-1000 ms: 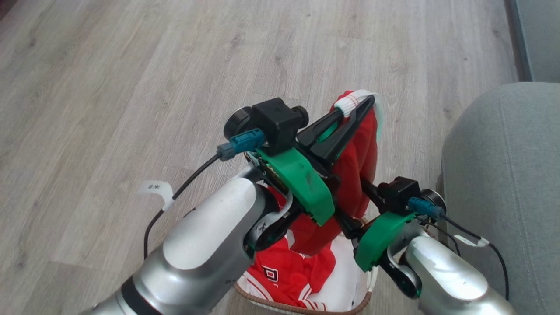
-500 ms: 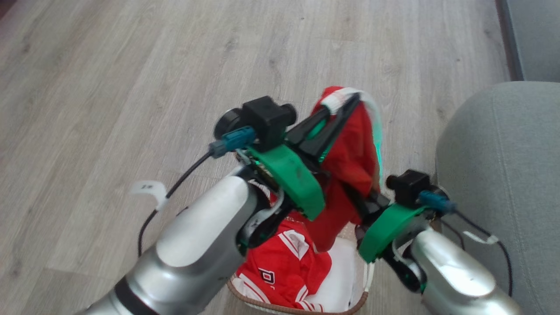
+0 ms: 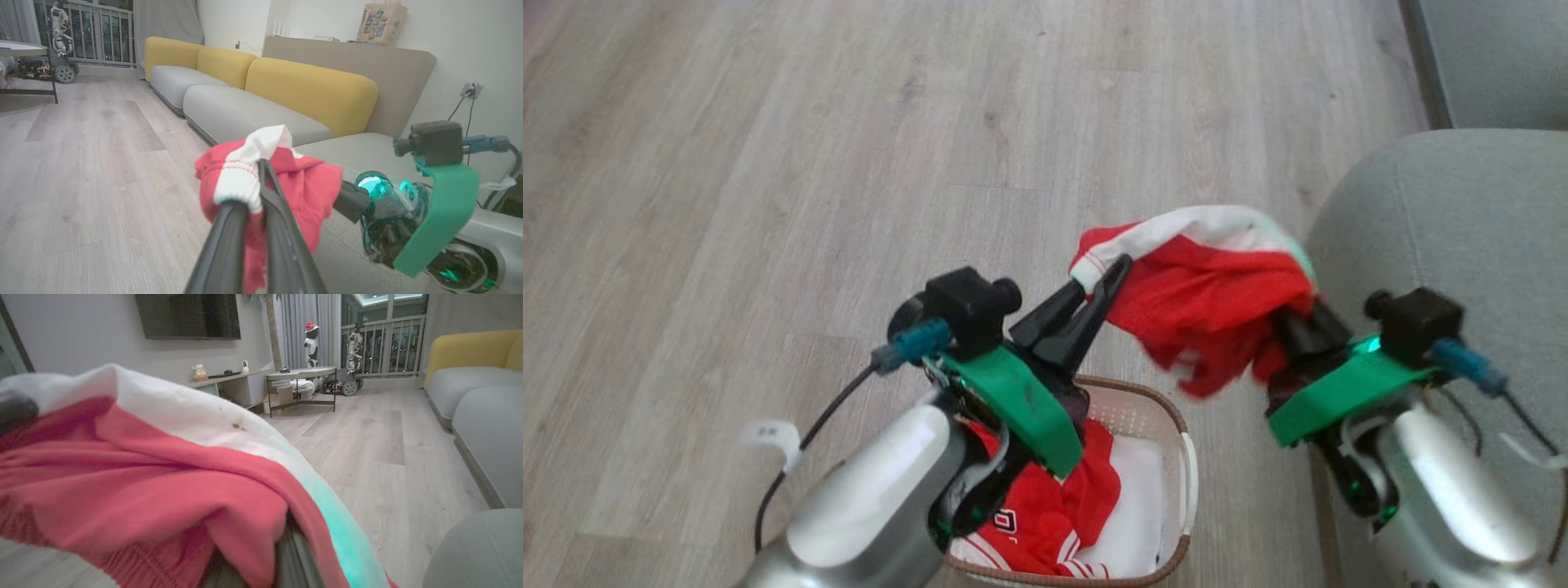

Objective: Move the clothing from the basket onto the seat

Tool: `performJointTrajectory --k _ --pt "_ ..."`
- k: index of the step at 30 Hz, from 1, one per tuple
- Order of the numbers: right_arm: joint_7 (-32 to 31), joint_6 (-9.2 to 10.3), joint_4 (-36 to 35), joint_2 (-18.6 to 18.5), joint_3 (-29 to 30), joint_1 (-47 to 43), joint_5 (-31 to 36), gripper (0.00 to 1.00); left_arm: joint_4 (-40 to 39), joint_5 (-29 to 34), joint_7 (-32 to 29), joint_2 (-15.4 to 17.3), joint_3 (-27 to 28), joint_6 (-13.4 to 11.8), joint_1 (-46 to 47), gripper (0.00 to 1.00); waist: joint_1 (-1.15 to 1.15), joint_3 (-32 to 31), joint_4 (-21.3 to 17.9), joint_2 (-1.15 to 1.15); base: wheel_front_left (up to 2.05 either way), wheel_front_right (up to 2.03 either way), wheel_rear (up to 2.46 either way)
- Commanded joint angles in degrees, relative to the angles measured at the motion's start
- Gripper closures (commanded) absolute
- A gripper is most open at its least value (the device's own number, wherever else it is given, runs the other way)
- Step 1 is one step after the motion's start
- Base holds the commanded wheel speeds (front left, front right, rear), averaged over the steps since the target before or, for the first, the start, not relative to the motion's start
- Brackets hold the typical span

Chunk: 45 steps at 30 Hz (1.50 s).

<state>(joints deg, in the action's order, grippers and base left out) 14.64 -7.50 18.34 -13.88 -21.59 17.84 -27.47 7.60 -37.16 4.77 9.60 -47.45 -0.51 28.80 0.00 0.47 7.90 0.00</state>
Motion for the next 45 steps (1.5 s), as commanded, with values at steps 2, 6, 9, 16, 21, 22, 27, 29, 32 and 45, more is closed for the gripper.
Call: performJointTrajectory --k 2,6,9,16,21,22,27,29,32,45 --pt "0.4 0.01 -4.0 -0.5 2.0 0.2 1.0 1.00 -2.6 -0.6 1.5 0.2 1.7 0.4 0.9 0.29 0.00 0.2 -1.2 0.00 0.00 0.00 0.00" --pt "0.4 0.01 -6.9 -0.5 5.0 -0.6 2.0 1.00 -3.1 -0.5 3.2 -0.6 0.5 1.4 -0.1 0.00 0.00 0.3 -3.0 0.00 0.00 0.00 0.00" --pt "0.4 0.01 -8.4 -0.8 6.5 -1.0 2.6 1.00 -2.5 -0.3 3.7 -0.7 0.0 1.3 -0.6 0.00 0.00 0.5 -5.0 0.00 0.00 0.00 0.00" --pt "0.4 0.01 -11.2 -2.6 8.0 -2.6 3.3 1.00 0.5 1.4 5.0 -0.4 -1.0 0.5 -1.1 0.00 0.00 1.1 -10.8 0.00 0.00 0.00 0.00" --pt "0.4 0.01 -13.6 -3.9 9.7 -4.1 3.3 1.00 2.8 1.9 6.4 -0.4 -0.6 -0.2 -1.3 0.00 0.00 2.1 -15.4 0.00 0.00 0.00 0.00" --pt "0.4 0.01 -14.2 -4.1 10.1 -4.4 3.2 1.00 3.2 2.0 6.7 -0.5 -0.6 -0.3 -1.3 0.00 0.00 2.3 -16.3 0.00 0.00 0.00 0.00" --pt "0.4 0.01 -16.7 -5.0 11.7 -5.5 3.3 1.00 5.3 2.9 7.9 -0.9 -0.6 -0.5 -1.1 0.00 0.00 3.5 -21.0 0.00 0.00 0.00 0.00" --pt "0.4 0.01 -17.1 -5.1 11.8 -5.7 3.3 1.00 5.7 3.0 8.1 -1.0 -0.6 -0.5 -1.1 0.00 0.00 3.7 -22.0 0.00 0.00 0.00 0.00" --pt "0.4 0.01 -18.0 -5.3 12.6 -6.4 3.2 1.00 6.9 3.7 8.7 -1.2 -0.7 -0.5 -0.7 0.00 0.00 4.1 -24.5 0.00 0.00 0.00 0.00" --pt "0.4 0.01 -21.1 -4.5 14.6 -9.4 2.8 1.00 10.3 7.6 10.1 -1.5 0.4 -0.7 0.7 0.00 0.00 5.6 -32.7 0.00 0.00 0.00 0.00"
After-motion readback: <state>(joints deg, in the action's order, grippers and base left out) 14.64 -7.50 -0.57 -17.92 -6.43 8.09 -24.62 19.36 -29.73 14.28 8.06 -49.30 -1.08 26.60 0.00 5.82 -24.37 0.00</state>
